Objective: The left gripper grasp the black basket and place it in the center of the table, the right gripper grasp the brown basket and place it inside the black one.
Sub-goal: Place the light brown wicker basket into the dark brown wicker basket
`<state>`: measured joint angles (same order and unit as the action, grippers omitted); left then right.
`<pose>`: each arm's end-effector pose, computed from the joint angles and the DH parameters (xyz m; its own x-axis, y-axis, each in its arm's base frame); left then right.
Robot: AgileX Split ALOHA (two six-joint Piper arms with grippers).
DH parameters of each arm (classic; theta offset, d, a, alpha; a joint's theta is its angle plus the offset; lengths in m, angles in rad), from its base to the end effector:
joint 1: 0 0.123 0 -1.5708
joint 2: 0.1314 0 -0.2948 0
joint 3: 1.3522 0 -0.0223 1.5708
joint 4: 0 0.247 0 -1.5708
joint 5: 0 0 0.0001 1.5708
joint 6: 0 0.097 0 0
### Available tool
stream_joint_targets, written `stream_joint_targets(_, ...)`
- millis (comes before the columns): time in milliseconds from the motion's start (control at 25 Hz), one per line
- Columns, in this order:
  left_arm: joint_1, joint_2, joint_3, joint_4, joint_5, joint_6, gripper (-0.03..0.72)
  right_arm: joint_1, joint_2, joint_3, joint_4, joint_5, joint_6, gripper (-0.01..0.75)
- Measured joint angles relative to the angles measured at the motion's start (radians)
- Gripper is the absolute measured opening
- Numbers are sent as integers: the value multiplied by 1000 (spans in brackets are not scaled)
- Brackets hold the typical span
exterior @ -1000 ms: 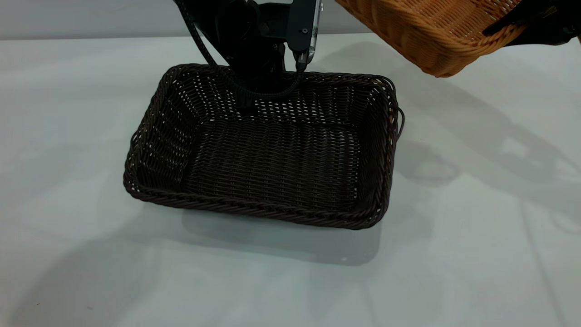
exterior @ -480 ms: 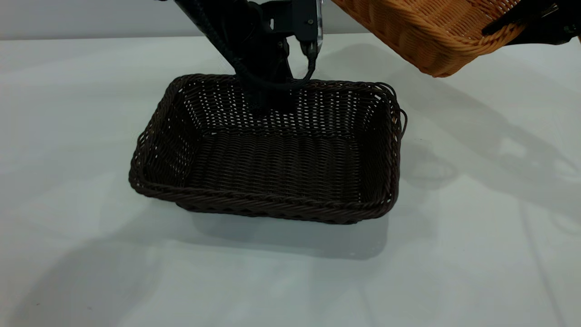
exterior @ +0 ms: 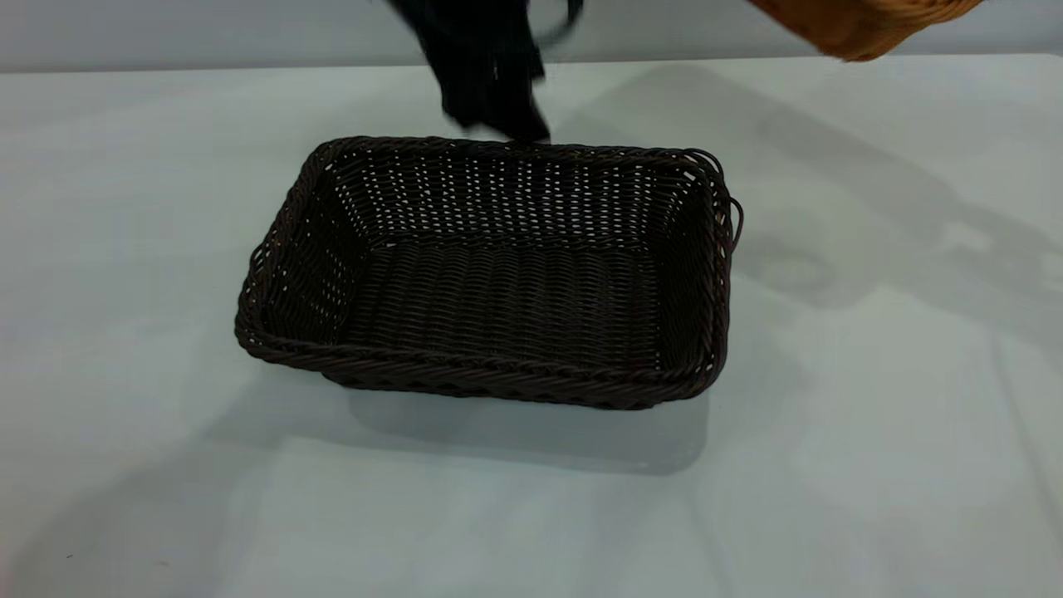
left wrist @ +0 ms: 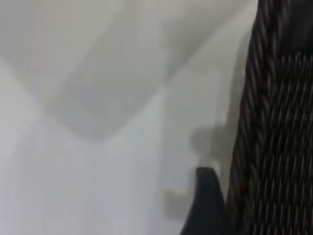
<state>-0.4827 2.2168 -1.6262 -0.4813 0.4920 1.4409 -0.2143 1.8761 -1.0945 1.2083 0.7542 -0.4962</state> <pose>0.4234 -0.2459 0.1566 0.0966 0.8820 -0.4612 0.9099 0.1096 0.4001 0.3727 -0.0175 0.1859 -0.7810 0.6105 -0.1314 0.3278 0.5798 0.7459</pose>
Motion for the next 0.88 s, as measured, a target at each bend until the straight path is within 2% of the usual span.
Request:
stream_joint_targets(120, 29, -121, 0, 89, 47, -99, 442, -5, 0, -35, -103, 20, 50, 68)
stream_joint_targets(240, 87, -252, 0, 170, 69, -217, 409, 24, 1, -42, -170, 71, 65, 69)
stream_joint_targets(440, 174, -456, 0, 227, 79, -345, 378, 176, 28, -45, -240, 126, 67, 69)
stream_joint_targets(640, 202, -580, 0, 235, 97, -405, 373, 346, 121, -62, -278, 134, 63, 70)
stream_joint_targets(760, 202, -608, 1, 235, 111, -416, 372, 409, 186, -89, -284, 124, 56, 71)
stream_joint_targets(880, 202, -610, 1, 235, 148, -417, 372, 427, 237, -107, -283, 105, 51, 71)
